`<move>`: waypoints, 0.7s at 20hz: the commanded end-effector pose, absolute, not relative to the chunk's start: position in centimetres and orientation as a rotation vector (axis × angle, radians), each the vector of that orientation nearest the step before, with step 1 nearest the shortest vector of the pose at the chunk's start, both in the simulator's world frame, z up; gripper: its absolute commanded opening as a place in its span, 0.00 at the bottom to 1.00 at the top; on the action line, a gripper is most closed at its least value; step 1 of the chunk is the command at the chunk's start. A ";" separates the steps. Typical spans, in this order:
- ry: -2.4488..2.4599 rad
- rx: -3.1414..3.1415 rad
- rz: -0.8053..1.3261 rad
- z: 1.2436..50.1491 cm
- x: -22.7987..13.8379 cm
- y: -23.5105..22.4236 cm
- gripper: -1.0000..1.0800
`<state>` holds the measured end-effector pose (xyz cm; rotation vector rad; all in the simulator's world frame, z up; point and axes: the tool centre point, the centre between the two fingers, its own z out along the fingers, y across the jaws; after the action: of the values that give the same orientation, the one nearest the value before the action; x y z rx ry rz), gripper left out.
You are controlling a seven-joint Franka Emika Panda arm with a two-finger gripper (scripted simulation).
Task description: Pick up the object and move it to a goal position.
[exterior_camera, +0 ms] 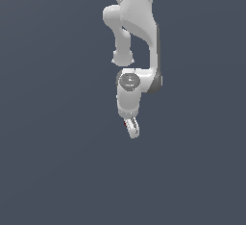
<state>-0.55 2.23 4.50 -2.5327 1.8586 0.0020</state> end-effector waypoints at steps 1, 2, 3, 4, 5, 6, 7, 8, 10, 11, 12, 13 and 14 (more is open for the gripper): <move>1.860 -2.531 0.000 6.1 -0.2 0.1 0.00; 1.860 -2.531 0.000 6.8 -0.1 -0.9 0.00; 1.861 -2.530 0.001 7.5 0.1 -1.9 0.00; 1.861 -2.530 0.001 8.3 0.3 -2.9 0.00; 1.861 -2.530 0.001 9.0 0.4 -3.9 0.00; 1.861 -2.530 0.001 9.8 0.6 -4.9 0.00; 1.861 -2.530 0.001 10.5 0.8 -5.9 0.00; 1.861 -2.530 0.001 11.3 1.0 -7.0 0.00; 1.861 -2.530 0.001 12.8 1.3 -9.0 0.00; 1.861 -2.530 0.001 13.5 1.5 -10.0 0.00; 1.861 -2.530 0.001 14.3 1.7 -11.0 0.00; 1.861 -2.531 0.000 15.0 1.9 -12.0 0.00; 1.861 -2.531 0.000 15.8 2.1 -13.0 0.00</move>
<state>1.84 -11.46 14.62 -2.5297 1.8623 -0.0005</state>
